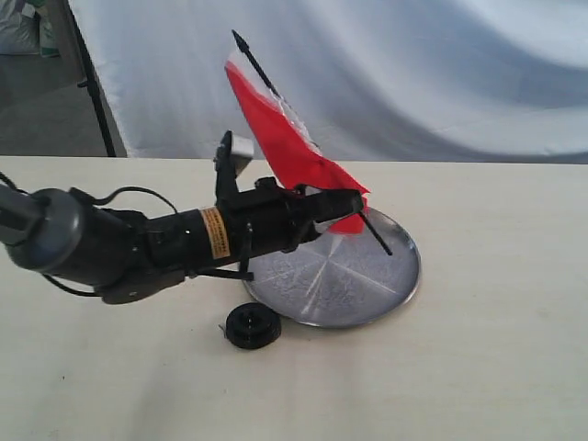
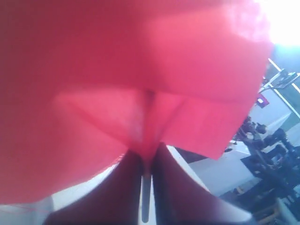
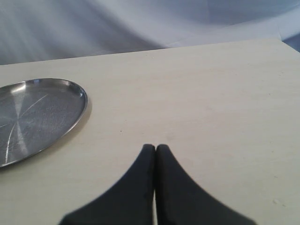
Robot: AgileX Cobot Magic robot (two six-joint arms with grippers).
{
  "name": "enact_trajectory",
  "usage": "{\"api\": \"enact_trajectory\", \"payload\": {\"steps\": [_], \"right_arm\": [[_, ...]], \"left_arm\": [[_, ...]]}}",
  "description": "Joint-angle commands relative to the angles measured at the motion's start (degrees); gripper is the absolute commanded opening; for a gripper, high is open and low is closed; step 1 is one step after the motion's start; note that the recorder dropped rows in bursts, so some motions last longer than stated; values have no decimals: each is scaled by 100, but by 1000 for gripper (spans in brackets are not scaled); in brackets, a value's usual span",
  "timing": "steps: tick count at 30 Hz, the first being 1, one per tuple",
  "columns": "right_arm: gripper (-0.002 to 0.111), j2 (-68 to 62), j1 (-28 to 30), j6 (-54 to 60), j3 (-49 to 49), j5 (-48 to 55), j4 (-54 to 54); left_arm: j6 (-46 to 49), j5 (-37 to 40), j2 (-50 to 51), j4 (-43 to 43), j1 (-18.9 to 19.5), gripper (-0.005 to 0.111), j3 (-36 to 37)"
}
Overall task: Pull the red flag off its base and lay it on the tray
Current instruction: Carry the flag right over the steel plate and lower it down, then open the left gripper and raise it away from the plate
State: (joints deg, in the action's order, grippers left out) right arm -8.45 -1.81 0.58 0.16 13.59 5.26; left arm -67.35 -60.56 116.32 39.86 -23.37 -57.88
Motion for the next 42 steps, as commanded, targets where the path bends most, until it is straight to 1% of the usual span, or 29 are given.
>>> {"api": "enact_trajectory", "payload": {"steps": [1, 4, 8, 12, 15, 20, 21, 22, 23, 25, 26, 27, 28, 31, 34, 36, 37, 38, 39, 40, 41, 42], "right_arm": [[0, 21, 17, 18, -16, -54, 26], [0, 21, 17, 18, -16, -54, 26], [0, 21, 17, 18, -16, -54, 26], [0, 21, 17, 18, -16, -54, 26], [0, 21, 17, 18, -16, -54, 26], [0, 21, 17, 18, -16, -54, 26], [0, 21, 17, 18, -16, -54, 26], [0, 21, 17, 18, -16, -54, 26], [0, 21, 17, 18, -16, -54, 26], [0, 21, 17, 18, -16, -54, 26], [0, 21, 17, 18, -16, -54, 26], [0, 21, 17, 18, -16, -54, 26], [0, 21, 17, 18, -16, -54, 26], [0, 21, 17, 18, -16, -54, 26], [0, 21, 17, 18, -16, -54, 26], [0, 21, 17, 18, -16, -54, 26], [0, 21, 17, 18, -16, -54, 26], [0, 21, 17, 18, -16, -54, 26], [0, 21, 17, 18, -16, -54, 26], [0, 21, 17, 18, -16, -54, 26], [0, 21, 17, 18, -16, -54, 26], [0, 21, 17, 18, -16, -54, 26]], "left_arm": [[-970, -27, 722, -10, -93, 0, -693], [-1254, 135, 1100, -19, -93, 0, -1014], [-1452, 326, 1427, -176, -93, 0, -1237], [-1498, 397, 1548, -519, -93, 0, -1246], [-2005, 653, 1675, -777, -93, 0, -1246], [-1978, 694, 1764, -777, -93, 1, -1259], [-1949, 694, 1764, -738, -93, 7, -1259], [-1939, 694, 1764, -701, -93, 15, -1259], [-1923, 694, 1764, -658, -93, 28, -1259], [-1923, 694, 1764, -451, -93, 67, -1259], [-1923, 694, 1764, -268, -93, 84, -1274], [-2033, 694, 1764, 87, -57, 94, -1331], [-2246, 694, 1764, 495, -40, 97, -1392], [-2681, 556, 1753, 1276, -34, 97, -1560], [-2723, 233, 1639, 1665, -34, 97, -1631], [-2700, 133, 1393, 1820, -19, 85, -1656], [-2700, 133, 1142, 1892, 20, 69, -1656], [-2700, 121, 1033, 1953, 49, 61, -1656], [-2700, 78, 730, 2204, 86, 38, -1656], [-2700, 78, 564, 2383, 96, 25, -1656], [-2688, 78, 203, 2872, 96, 0, -1656], [-2652, 235, -158, 3426, 96, 0, -1656]]}}
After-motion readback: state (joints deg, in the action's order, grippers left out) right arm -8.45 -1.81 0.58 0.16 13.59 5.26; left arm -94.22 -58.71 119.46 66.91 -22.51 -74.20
